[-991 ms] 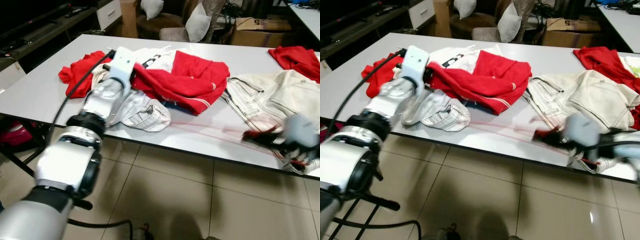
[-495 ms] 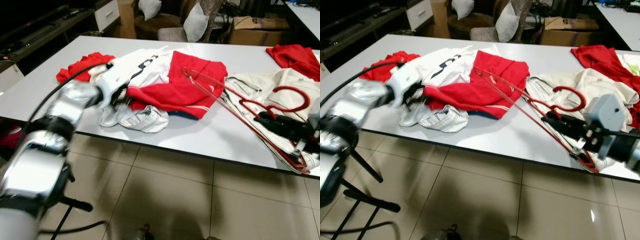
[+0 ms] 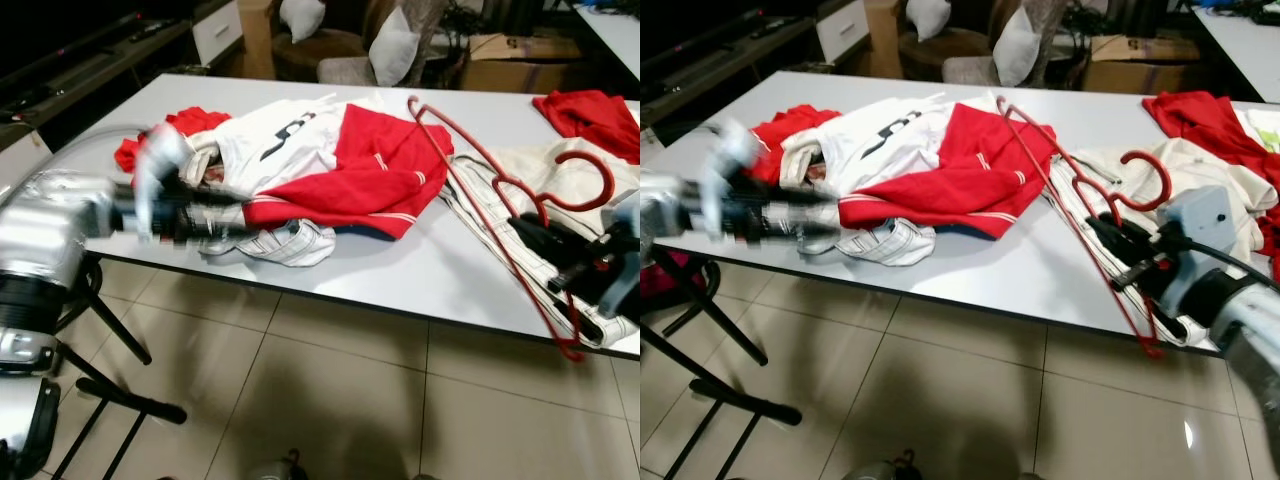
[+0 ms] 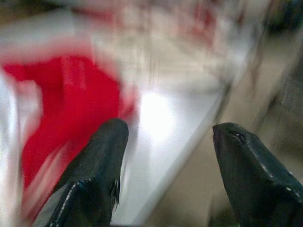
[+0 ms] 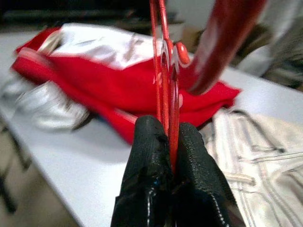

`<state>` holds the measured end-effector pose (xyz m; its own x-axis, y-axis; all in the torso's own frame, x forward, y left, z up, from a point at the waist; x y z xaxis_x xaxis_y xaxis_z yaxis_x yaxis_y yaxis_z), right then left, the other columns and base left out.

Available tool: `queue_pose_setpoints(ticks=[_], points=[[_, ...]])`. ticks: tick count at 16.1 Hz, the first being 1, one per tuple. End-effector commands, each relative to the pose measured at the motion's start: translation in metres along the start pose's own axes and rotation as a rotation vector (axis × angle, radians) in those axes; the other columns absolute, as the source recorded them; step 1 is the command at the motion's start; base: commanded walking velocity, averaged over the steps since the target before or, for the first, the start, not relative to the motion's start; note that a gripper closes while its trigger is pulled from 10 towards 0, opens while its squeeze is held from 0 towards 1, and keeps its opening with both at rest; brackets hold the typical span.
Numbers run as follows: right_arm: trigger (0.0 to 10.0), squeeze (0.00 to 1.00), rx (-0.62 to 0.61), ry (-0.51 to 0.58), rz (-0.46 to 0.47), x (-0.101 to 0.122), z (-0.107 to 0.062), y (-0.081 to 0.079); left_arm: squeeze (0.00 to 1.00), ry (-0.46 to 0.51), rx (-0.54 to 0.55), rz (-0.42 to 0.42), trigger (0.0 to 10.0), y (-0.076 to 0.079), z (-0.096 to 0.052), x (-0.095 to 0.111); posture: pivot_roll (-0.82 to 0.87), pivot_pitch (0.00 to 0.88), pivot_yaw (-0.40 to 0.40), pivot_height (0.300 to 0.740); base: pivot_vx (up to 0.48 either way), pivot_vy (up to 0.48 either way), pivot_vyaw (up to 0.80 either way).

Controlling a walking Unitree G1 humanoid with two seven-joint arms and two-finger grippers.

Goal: Hang hanger

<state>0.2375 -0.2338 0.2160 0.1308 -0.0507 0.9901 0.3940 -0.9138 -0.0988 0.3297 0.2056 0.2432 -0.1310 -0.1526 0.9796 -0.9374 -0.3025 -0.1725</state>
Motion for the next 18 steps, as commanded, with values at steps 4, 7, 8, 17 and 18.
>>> queue_pose_setpoints(ticks=[4, 7, 8, 17, 18], points=[[10.0, 0.0, -0.121, 0.135, 0.111, -0.004, 0.009, -0.029, 1.0, 0.251, 0.352, -0.009, 10.0, 0.001, 0.036, 0.021, -0.17, 0.0, 0.126, 0.74, 0.0, 0.0, 0.0], [10.0, 0.0, -0.331, 0.141, 0.13, -0.019, 0.01, -0.031, 0.23, 0.09, 0.597, 0.047, 10.0, 0.016, 0.065, -0.017, -0.19, 0.0, 0.141, 0.74, 0.0, 0.0, 0.0], [10.0, 0.0, -0.415, 0.151, 0.161, -0.026, 0.008, -0.03, 0.0, 0.041, 0.665, 0.054, 10.0, 0.023, 0.07, -0.03, -0.2, 0.0, 0.14, 0.74, 0.0, 0.0, 0.0], [10.0, 0.0, -0.487, 0.05, 0.176, -0.065, 0.016, -0.046, 0.0, -0.075, 0.839, 0.071, 10.0, 0.059, 0.089, -0.067, -0.19, 0.003, 0.087, 0.74, 0.0, -0.155, 0.0], [10.0, 0.0, -0.511, 0.064, 0.177, -0.065, 0.017, -0.046, 0.0, -0.079, 0.844, 0.048, 10.0, 0.059, 0.089, -0.069, -0.19, 0.005, 0.089, 0.74, 0.0, 0.0, 0.0]])
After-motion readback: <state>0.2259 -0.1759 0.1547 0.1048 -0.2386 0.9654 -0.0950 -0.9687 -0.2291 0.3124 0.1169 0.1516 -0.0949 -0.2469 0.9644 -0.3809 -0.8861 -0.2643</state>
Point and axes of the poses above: a point about 5 cm out from each wrist's last joint towards the gripper, its own z axis pointing out of the wrist towards the gripper, its own x axis along the axis of the wrist's last joint, y = z × x, the point moved 1 cm from there along z, pointing out of the wrist towards the gripper, and after that the axes turned 14 degrees about z, right-handed, at the moved point
